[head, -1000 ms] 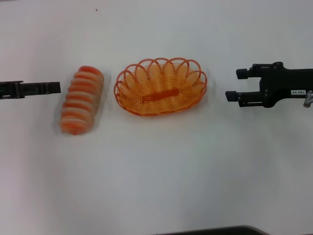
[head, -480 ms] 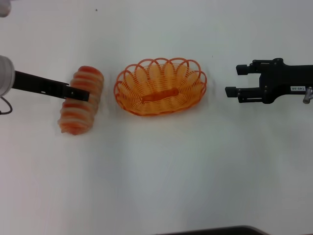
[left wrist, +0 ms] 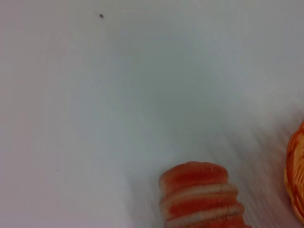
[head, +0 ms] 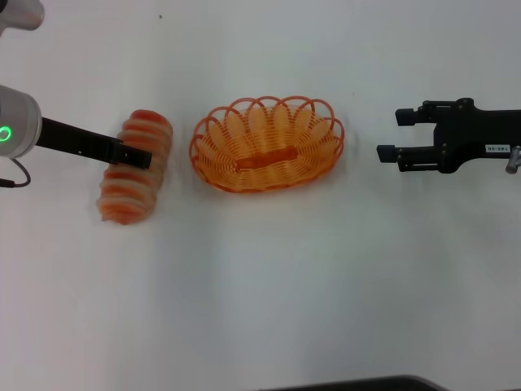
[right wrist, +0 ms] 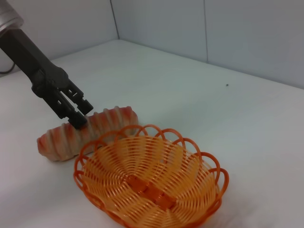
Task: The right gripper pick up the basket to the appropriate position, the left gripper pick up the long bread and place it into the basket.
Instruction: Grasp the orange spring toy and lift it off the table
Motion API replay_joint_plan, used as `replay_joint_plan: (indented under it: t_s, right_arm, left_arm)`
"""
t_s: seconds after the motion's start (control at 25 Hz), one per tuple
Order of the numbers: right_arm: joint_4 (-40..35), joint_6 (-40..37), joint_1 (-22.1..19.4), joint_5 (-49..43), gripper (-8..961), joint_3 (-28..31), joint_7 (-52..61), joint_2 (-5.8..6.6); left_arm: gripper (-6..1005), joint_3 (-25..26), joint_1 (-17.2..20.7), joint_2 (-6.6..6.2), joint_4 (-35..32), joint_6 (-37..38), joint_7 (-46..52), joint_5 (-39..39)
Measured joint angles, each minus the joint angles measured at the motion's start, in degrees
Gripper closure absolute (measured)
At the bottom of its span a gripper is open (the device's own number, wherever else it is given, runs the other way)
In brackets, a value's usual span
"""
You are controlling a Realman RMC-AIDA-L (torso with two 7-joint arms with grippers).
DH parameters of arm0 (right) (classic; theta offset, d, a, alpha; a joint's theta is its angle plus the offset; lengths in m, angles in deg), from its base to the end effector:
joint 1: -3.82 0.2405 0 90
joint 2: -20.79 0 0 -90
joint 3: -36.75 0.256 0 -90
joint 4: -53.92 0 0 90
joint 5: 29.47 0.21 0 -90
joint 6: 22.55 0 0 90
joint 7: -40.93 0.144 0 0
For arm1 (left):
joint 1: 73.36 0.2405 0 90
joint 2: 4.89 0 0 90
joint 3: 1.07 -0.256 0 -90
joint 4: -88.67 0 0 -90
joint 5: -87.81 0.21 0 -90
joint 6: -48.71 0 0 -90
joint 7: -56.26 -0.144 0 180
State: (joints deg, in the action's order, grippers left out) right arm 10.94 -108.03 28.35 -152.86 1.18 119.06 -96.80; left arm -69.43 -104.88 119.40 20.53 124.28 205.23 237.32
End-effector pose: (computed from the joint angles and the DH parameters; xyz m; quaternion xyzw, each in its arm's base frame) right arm 0.3200 0.3127 0.0273 -0.9386 0.2426 0.1432 0.1991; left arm -0.2214 0.3665 -0.0166 -0.8593 -0.4546 0.0684 0.2241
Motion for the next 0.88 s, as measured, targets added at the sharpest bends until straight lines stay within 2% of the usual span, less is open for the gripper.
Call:
replay_joint_plan:
  t_s: [0.44,0.88]
  right_arm:
    - [0.0,0.22,-0.03,-0.01,177,-0.02,0.35,0.05]
    - [0.0,0.37,0.05,-0.09,178,-0.03,0.45,0.15]
  left_arm:
    - [144,-0.07,-0.08,0.07,2.13,-0.87,0.76,-0.27]
    - [143,0.15,-1.3,-0.02,2.63,1.31,0.85,-1.45]
